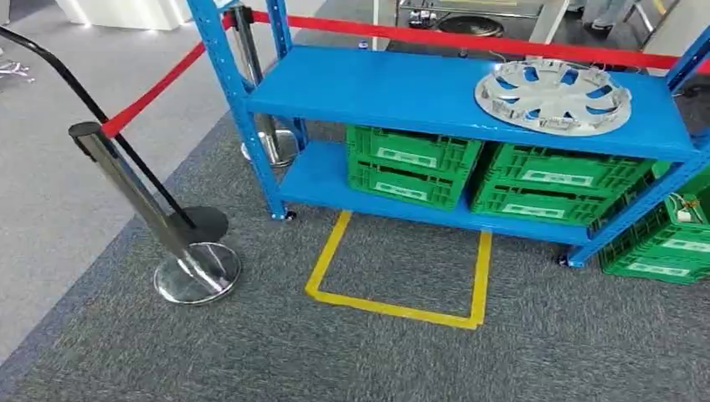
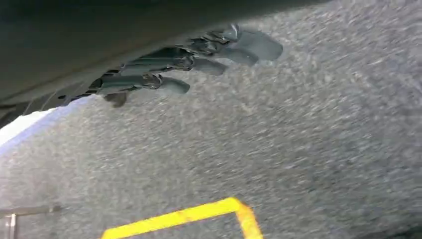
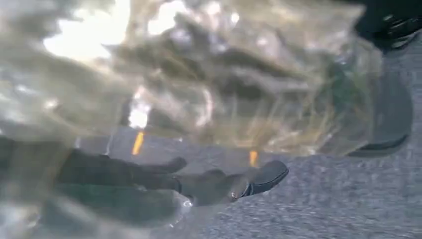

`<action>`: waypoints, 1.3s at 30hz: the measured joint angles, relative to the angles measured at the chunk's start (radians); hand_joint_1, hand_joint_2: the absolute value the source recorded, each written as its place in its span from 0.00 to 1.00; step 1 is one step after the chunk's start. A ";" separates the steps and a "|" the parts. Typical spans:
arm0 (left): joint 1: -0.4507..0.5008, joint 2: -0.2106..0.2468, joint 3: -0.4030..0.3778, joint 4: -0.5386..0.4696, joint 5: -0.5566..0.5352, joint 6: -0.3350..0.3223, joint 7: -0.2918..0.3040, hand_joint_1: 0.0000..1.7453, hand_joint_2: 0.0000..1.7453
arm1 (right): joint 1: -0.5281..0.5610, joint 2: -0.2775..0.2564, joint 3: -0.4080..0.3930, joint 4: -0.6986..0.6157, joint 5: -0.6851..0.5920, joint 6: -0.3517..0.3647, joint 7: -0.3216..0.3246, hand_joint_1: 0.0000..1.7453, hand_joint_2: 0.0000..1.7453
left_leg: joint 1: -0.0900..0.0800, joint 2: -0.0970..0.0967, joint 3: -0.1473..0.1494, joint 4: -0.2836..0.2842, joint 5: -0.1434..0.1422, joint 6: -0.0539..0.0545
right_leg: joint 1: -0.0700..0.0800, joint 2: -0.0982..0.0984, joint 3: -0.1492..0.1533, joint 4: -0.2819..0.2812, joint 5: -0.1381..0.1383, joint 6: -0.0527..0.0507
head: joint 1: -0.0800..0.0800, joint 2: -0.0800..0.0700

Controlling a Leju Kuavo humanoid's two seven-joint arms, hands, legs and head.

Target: Take the parts from the cabinet and place them on the table.

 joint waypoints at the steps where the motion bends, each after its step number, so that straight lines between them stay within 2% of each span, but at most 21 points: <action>1: 0.003 0.000 0.000 -0.001 0.001 0.000 -0.001 0.00 0.00 | 0.005 0.000 -0.008 -0.004 0.000 0.000 0.000 0.00 0.00 | 0.000 -0.001 0.003 -0.013 0.012 0.008 | 0.000 -0.001 0.026 -0.003 0.006 0.007 | -0.001 0.000; 4: 0.002 -0.001 0.000 -0.002 0.000 0.000 -0.002 0.00 0.00 | 0.013 0.000 -0.024 -0.009 0.000 0.000 0.000 0.00 0.00 | 0.007 -0.001 0.048 -0.039 0.008 0.025 | -0.001 -0.004 0.016 0.026 0.008 0.021 | 0.002 0.000; 5: 0.001 -0.001 0.000 -0.002 0.000 0.000 -0.002 0.00 0.00 | 0.015 0.000 -0.029 -0.012 0.000 0.000 0.000 0.00 0.00 | 0.007 -0.001 0.060 -0.048 0.004 0.030 | -0.002 -0.007 -0.018 0.082 -0.005 0.025 | 0.007 0.000; 7: -0.004 -0.002 0.000 -0.002 -0.002 0.000 -0.003 0.00 0.00 | 0.021 0.000 -0.044 -0.013 0.000 0.000 0.000 0.00 0.00 | 0.008 -0.001 0.071 -0.051 -0.010 0.034 | -0.004 -0.007 -0.126 0.226 -0.071 0.032 | 0.011 0.000; 9: -0.002 -0.003 0.000 -0.002 -0.009 0.000 -0.005 0.00 0.00 | 0.032 0.000 -0.058 -0.016 0.000 0.000 0.000 0.00 0.00 | 0.008 -0.001 0.089 -0.051 -0.027 0.034 | -0.004 -0.007 -0.191 0.274 -0.087 0.036 | 0.012 0.000; 11: 0.000 -0.005 0.000 -0.002 -0.013 0.000 -0.006 0.00 0.00 | 0.048 0.000 -0.071 -0.018 0.000 0.000 0.000 0.00 0.00 | 0.007 -0.003 0.119 -0.051 -0.049 0.031 | -0.004 -0.007 -0.187 0.185 -0.005 0.033 | 0.013 0.000; 13: 0.001 -0.008 -0.001 -0.002 -0.013 0.000 -0.007 0.00 0.00 | 0.057 -0.001 -0.079 -0.020 0.000 0.000 0.000 0.00 0.00 | 0.007 -0.003 0.140 -0.054 -0.073 0.025 | -0.003 -0.010 -0.159 0.038 0.128 0.021 | 0.013 0.000; 15: -0.006 -0.011 -0.001 -0.002 -0.013 0.000 -0.008 0.00 0.00 | 0.058 -0.002 -0.085 -0.025 0.000 0.001 0.000 0.00 0.00 | 0.006 -0.003 0.146 -0.054 -0.085 0.012 | 0.008 -0.016 -0.155 0.037 0.101 0.008 | 0.013 0.000; 18: -0.006 -0.013 -0.002 -0.002 -0.014 0.000 -0.008 0.00 0.00 | 0.066 -0.003 -0.095 -0.027 0.000 0.000 -0.002 0.00 0.00 | 0.006 -0.002 0.176 -0.058 -0.079 -0.006 | 0.004 -0.011 -0.125 0.016 0.115 -0.012 | 0.013 0.000; 20: -0.010 -0.015 -0.002 -0.002 -0.014 0.000 -0.011 0.00 0.00 | 0.069 -0.004 -0.098 -0.030 0.000 0.000 -0.002 0.00 0.00 | 0.007 -0.001 0.141 0.021 -0.081 -0.014 | -0.001 -0.014 -0.089 -0.009 0.110 -0.020 | 0.004 0.000; 22: -0.013 -0.014 -0.001 -0.002 -0.013 0.000 -0.011 0.00 0.00 | 0.067 -0.004 -0.102 -0.032 0.000 0.000 -0.003 0.00 0.00 | 0.008 -0.001 0.045 0.160 -0.133 -0.025 | -0.001 -0.013 -0.072 -0.015 0.098 -0.028 | 0.003 0.000; 24: -0.010 -0.015 -0.001 -0.002 -0.013 0.000 -0.011 0.00 0.00 | 0.069 -0.004 -0.103 -0.032 0.000 0.000 -0.003 0.00 0.00 | 0.009 -0.001 -0.022 0.218 -0.181 -0.025 | -0.001 -0.011 -0.053 -0.015 0.081 -0.030 | 0.001 0.000; 26: -0.006 -0.015 -0.002 -0.002 -0.014 0.000 -0.011 0.00 0.00 | 0.071 -0.004 -0.105 -0.032 0.000 0.000 -0.003 0.00 0.00 | 0.008 -0.001 -0.027 0.157 -0.119 -0.019 | 0.000 -0.008 -0.025 -0.016 0.061 -0.028 | 0.001 0.000; 28: -0.006 -0.015 -0.002 -0.002 -0.014 0.000 -0.013 0.00 0.00 | 0.071 -0.004 -0.109 -0.032 0.000 0.000 -0.003 0.00 0.00 | 0.003 -0.001 0.005 0.011 0.020 -0.003 | 0.001 -0.007 -0.003 -0.017 0.039 -0.020 | 0.000 0.000; 29: -0.004 -0.015 -0.002 -0.001 -0.014 -0.001 -0.013 0.00 0.00 | 0.071 -0.004 -0.110 -0.032 0.000 0.000 -0.003 0.00 0.00 | -0.005 -0.001 0.007 -0.009 0.028 0.006 | 0.002 -0.007 0.008 -0.014 0.031 -0.016 | 0.004 0.000; 30: -0.007 -0.016 -0.002 0.001 -0.014 -0.002 -0.013 0.00 0.00 | 0.069 -0.004 -0.111 -0.032 0.000 0.000 -0.003 0.00 0.00 | -0.005 -0.002 0.011 -0.027 0.001 0.007 | 0.005 -0.004 0.004 -0.013 0.023 -0.009 | 0.001 0.000; 31: -0.007 -0.017 -0.002 0.002 -0.014 -0.002 -0.013 0.00 0.00 | 0.068 -0.004 -0.112 -0.033 0.000 0.000 -0.002 0.00 0.00 | -0.005 -0.002 0.013 -0.024 0.027 0.010 | 0.006 -0.004 0.003 -0.015 0.016 -0.004 | 0.003 0.000; 34: -0.007 -0.023 -0.002 0.005 -0.014 -0.005 -0.014 0.00 0.00 | 0.068 -0.005 -0.117 -0.033 0.000 0.000 -0.002 0.00 0.00 | 0.006 -0.001 0.029 -0.046 0.028 0.021 | 0.005 -0.005 0.016 -0.022 0.001 0.009 | 0.000 0.000; 35: -0.008 -0.023 -0.002 0.007 -0.014 -0.005 -0.015 0.00 0.00 | 0.068 -0.005 -0.117 -0.034 0.000 0.000 -0.002 0.00 0.00 | 0.006 -0.001 0.038 -0.053 0.024 0.027 | 0.006 -0.007 0.001 0.013 -0.017 0.014 | 0.006 0.000; 37: -0.011 -0.026 -0.002 0.010 -0.014 -0.006 -0.016 0.00 0.00 | 0.068 -0.005 -0.119 -0.035 0.000 0.000 -0.002 0.00 0.00 | 0.007 0.000 0.046 -0.055 0.014 0.034 | 0.000 -0.008 -0.092 0.165 -0.074 0.023 | 0.006 0.000; 39: -0.011 -0.031 -0.002 0.013 -0.014 -0.007 -0.016 0.00 0.00 | 0.073 -0.005 -0.126 -0.035 0.000 0.000 0.001 0.00 0.00 | 0.007 0.000 0.058 -0.055 0.001 0.035 | -0.006 -0.008 -0.181 0.277 -0.088 0.029 | 0.005 0.000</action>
